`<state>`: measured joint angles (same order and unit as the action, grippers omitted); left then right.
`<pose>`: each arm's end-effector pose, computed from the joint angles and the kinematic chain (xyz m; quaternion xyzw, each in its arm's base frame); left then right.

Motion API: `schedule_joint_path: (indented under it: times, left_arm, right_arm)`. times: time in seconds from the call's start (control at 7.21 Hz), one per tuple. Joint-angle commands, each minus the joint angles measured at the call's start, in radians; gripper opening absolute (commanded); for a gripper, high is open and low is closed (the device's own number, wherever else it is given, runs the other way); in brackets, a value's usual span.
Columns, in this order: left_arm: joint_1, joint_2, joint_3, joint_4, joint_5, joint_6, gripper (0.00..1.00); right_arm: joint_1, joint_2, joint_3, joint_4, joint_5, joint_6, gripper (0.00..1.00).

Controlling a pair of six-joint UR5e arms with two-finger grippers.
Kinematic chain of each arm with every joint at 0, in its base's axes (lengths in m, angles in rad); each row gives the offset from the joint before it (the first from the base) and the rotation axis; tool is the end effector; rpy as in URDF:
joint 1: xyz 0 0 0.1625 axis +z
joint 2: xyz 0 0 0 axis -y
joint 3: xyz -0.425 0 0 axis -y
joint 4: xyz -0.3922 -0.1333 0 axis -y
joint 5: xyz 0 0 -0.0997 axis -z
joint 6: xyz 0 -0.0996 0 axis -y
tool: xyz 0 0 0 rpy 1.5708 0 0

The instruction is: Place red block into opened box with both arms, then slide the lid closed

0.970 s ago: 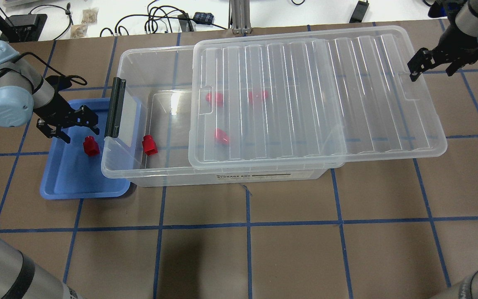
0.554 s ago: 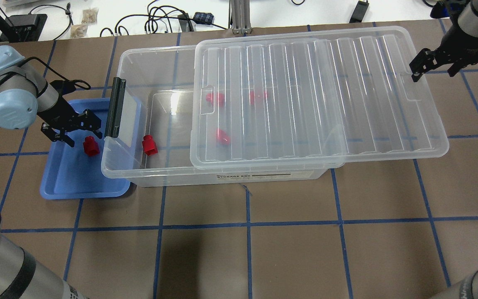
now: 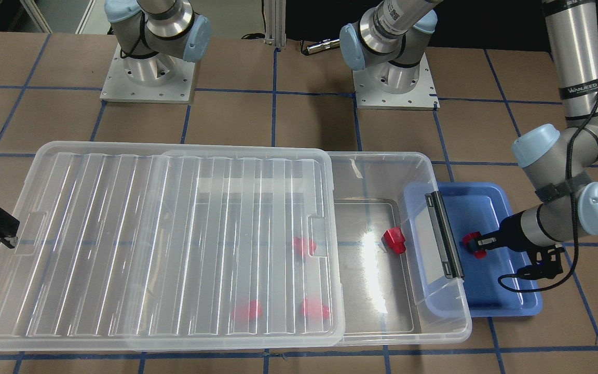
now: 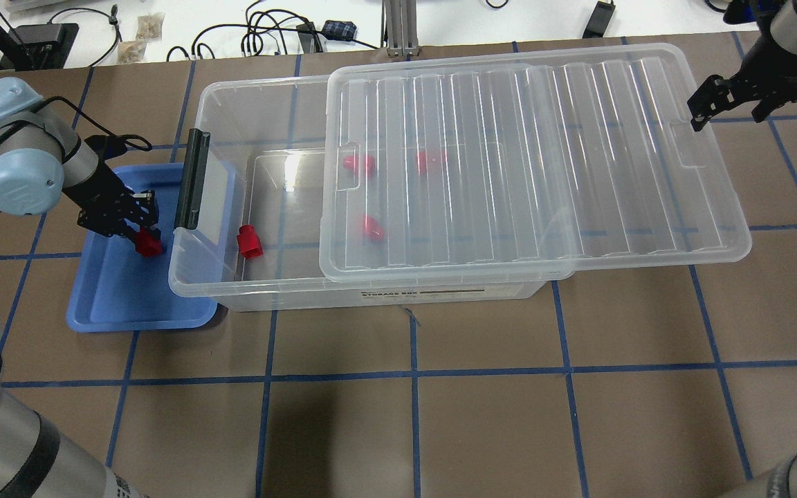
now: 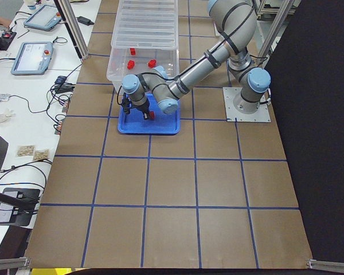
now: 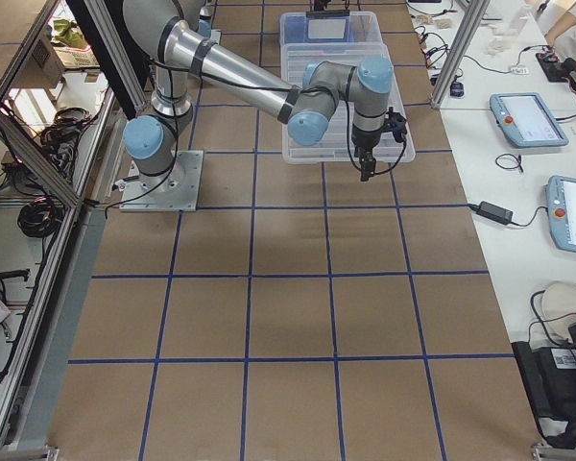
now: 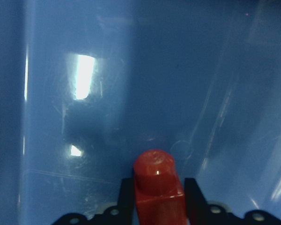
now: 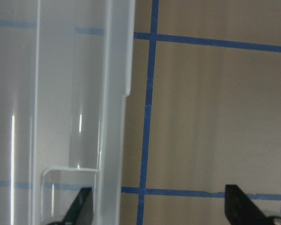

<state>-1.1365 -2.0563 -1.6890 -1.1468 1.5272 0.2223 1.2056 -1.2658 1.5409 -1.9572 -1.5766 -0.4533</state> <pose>0.1282 -0.6036 0.2000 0.1073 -0.9899 -0.0779 0.0495 -0.0957 -0.6220 0.3734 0.0438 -0.9975 0.0499 0.0248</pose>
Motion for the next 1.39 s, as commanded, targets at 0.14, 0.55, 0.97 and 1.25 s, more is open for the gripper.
schedule_joint_path:
  times: [0.14,0.55,0.97,1.25]
  left_arm:
    - [-0.012,0.073,0.225,-0.216,0.002,0.002,0.0]
    - [-0.145,0.177,0.438,-0.463,-0.001,0.002,0.0]
    - [-0.38,0.17,0.405,-0.452,-0.006,-0.174,0.0]
    - [-0.434,0.156,0.277,-0.314,-0.009,-0.185,0.0]
  right_arm:
    - [0.064,-0.171,-0.01,0.122,0.027,0.103,1.0]
    - [0.234,-0.283,-0.007,0.228,0.027,0.369,1.0]
    - [0.403,-0.277,-0.002,0.238,0.017,0.597,1.0]
    - [0.41,-0.274,-0.001,0.236,0.014,0.597,1.0]
